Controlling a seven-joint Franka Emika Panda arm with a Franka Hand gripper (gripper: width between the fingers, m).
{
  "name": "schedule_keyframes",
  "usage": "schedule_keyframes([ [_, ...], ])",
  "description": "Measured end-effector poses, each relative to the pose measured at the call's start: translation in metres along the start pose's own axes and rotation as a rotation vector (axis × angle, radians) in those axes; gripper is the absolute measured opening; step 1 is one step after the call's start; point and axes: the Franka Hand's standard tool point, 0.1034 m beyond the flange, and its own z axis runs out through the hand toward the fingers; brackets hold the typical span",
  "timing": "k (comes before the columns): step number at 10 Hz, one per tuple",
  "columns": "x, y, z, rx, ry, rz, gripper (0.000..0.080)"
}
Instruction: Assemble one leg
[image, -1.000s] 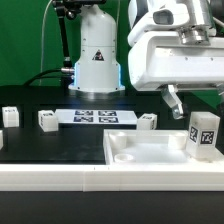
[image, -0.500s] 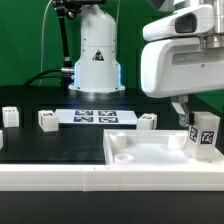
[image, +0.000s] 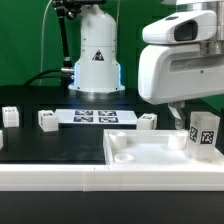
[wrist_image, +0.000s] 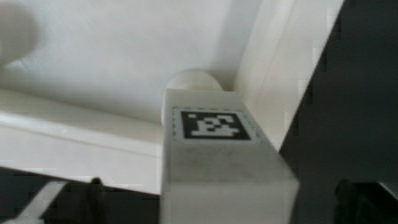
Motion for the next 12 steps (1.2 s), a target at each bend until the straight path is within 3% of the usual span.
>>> schedule_keyframes([
  [4, -0.0028, 0.0071, 0.0072, -0.011, 0.049, -0.019, 0.0649],
  [6, -0.0029, 0.0066, 0.0074, -0.011, 0.049, -0.019, 0.0412],
  [7, -0.0029, 0.0066, 0.0075, -0.011, 0.049, -0.019, 0.0412],
  [8, -0.0029, 0.0066, 0.0075, -0.011, 0.049, -0.019, 0.0291],
  [12, -0.0028, 0.0068, 0.0076, -0.004, 0.048, 0.03, 0.0291],
])
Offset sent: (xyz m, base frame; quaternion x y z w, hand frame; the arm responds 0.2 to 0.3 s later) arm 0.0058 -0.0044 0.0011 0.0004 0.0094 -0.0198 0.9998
